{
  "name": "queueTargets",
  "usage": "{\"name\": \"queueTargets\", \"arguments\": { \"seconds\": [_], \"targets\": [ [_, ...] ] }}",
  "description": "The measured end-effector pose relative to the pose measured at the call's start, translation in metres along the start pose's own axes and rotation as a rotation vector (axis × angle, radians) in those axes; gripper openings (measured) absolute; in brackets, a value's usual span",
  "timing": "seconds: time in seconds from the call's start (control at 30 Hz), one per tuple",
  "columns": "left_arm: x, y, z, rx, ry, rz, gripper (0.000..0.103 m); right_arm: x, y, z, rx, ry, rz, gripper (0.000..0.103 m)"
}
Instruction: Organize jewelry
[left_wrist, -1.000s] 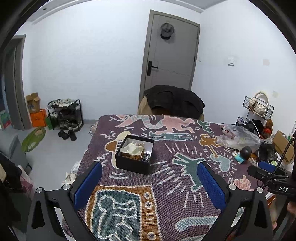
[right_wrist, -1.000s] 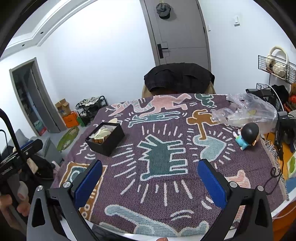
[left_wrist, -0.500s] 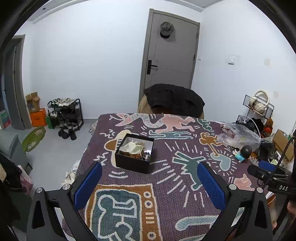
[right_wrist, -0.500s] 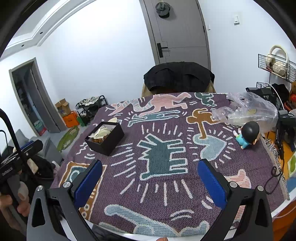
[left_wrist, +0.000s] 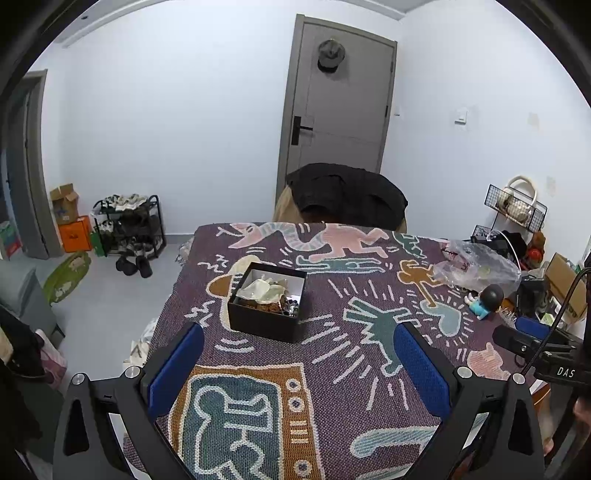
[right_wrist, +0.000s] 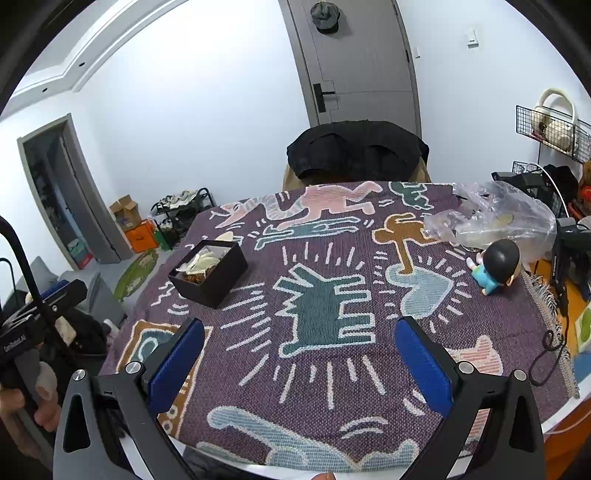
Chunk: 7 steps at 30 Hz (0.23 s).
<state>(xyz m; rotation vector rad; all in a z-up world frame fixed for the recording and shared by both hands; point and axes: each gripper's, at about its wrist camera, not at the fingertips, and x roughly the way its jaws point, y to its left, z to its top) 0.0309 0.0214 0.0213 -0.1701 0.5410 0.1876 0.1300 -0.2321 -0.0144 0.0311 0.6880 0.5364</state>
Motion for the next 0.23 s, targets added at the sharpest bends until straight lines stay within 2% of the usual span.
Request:
{"name": "queueTargets", "arguments": {
  "seconds": [0.23],
  "targets": [
    [-0.0020,-0.0053,-0.0013,0.027,-0.003,-0.003,0.103,0.0022,-0.0007,-0.0022,0.003,0.005,0.001,0.102]
  ]
}}
